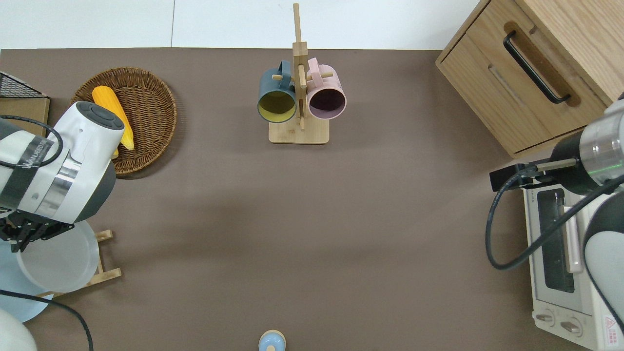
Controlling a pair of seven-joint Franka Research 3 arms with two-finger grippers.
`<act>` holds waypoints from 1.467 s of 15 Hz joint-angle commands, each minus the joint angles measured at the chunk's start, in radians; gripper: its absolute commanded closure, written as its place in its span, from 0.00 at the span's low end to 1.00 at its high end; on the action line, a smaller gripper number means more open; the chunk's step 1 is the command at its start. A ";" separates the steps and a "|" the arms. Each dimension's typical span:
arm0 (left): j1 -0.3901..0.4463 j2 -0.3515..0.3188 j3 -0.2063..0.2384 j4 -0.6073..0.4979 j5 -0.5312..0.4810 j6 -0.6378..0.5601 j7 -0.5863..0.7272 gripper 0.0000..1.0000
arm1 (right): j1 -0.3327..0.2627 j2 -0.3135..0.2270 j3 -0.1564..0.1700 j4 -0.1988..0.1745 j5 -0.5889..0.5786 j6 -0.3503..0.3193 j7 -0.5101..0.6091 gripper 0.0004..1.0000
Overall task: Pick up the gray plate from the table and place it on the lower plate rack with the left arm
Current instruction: 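Lower the gray plate upright into the lower slot of the rack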
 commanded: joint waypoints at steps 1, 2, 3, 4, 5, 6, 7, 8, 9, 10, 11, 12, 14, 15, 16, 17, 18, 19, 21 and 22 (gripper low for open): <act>-0.005 -0.001 0.006 -0.021 -0.042 0.006 -0.012 1.00 | -0.019 -0.003 0.017 0.009 -0.002 -0.014 0.012 0.02; -0.005 -0.001 0.007 -0.024 -0.054 0.005 -0.007 1.00 | -0.019 -0.003 0.017 0.009 -0.002 -0.014 0.012 0.02; -0.004 -0.002 0.010 -0.025 -0.069 0.005 -0.006 1.00 | -0.019 -0.003 0.017 0.009 -0.002 -0.013 0.012 0.02; -0.004 -0.002 0.010 -0.027 -0.077 0.005 -0.007 1.00 | -0.019 -0.003 0.017 0.009 -0.002 -0.013 0.012 0.02; -0.004 -0.002 0.010 -0.025 -0.077 0.003 -0.004 1.00 | -0.019 -0.003 0.017 0.009 -0.002 -0.014 0.012 0.02; -0.005 -0.002 0.010 -0.025 -0.077 0.003 -0.004 1.00 | -0.019 -0.001 0.016 0.009 -0.002 -0.014 0.012 0.02; -0.004 -0.002 0.010 -0.025 -0.078 0.003 -0.004 0.79 | -0.019 -0.001 0.017 0.009 -0.002 -0.014 0.012 0.02; -0.004 -0.002 0.010 -0.025 -0.078 0.003 -0.003 0.68 | -0.019 -0.001 0.016 0.009 -0.002 -0.014 0.012 0.02; -0.004 -0.002 0.010 -0.025 -0.078 0.003 -0.001 0.60 | -0.019 -0.003 0.017 0.009 -0.002 -0.014 0.012 0.02; -0.005 -0.002 0.010 -0.025 -0.078 0.003 0.000 0.56 | -0.019 -0.001 0.017 0.009 -0.002 -0.014 0.012 0.02; -0.005 -0.002 0.010 -0.024 -0.078 0.003 0.000 0.55 | -0.019 -0.003 0.016 0.009 -0.002 -0.014 0.012 0.02; -0.005 -0.002 0.010 -0.024 -0.078 0.003 0.000 0.53 | -0.019 -0.001 0.017 0.009 -0.002 -0.014 0.012 0.02; -0.005 -0.002 0.010 -0.024 -0.078 0.001 0.000 0.43 | -0.019 -0.003 0.017 0.009 -0.002 -0.014 0.012 0.02; -0.005 -0.002 0.009 -0.024 -0.080 0.001 0.000 0.35 | -0.019 -0.003 0.017 0.009 -0.002 -0.014 0.012 0.02; -0.004 -0.002 0.007 -0.019 -0.082 0.001 0.002 0.24 | -0.019 -0.003 0.016 0.009 -0.002 -0.014 0.012 0.02; -0.001 -0.005 0.004 -0.015 -0.089 0.003 0.004 0.08 | -0.019 -0.001 0.017 0.009 -0.002 -0.014 0.012 0.02; 0.002 -0.008 0.003 -0.005 -0.112 0.004 0.005 0.00 | -0.019 -0.003 0.017 0.009 -0.002 -0.013 0.012 0.02; 0.002 -0.008 0.006 0.019 -0.138 0.005 0.011 0.00 | -0.019 -0.001 0.017 0.009 -0.002 -0.014 0.012 0.02; 0.004 -0.008 0.009 0.070 -0.208 0.011 0.011 0.00 | -0.019 -0.003 0.017 0.009 -0.002 -0.014 0.012 0.02; 0.004 -0.008 0.009 0.099 -0.253 0.011 0.008 0.00 | -0.019 -0.003 0.017 0.009 -0.002 -0.014 0.012 0.02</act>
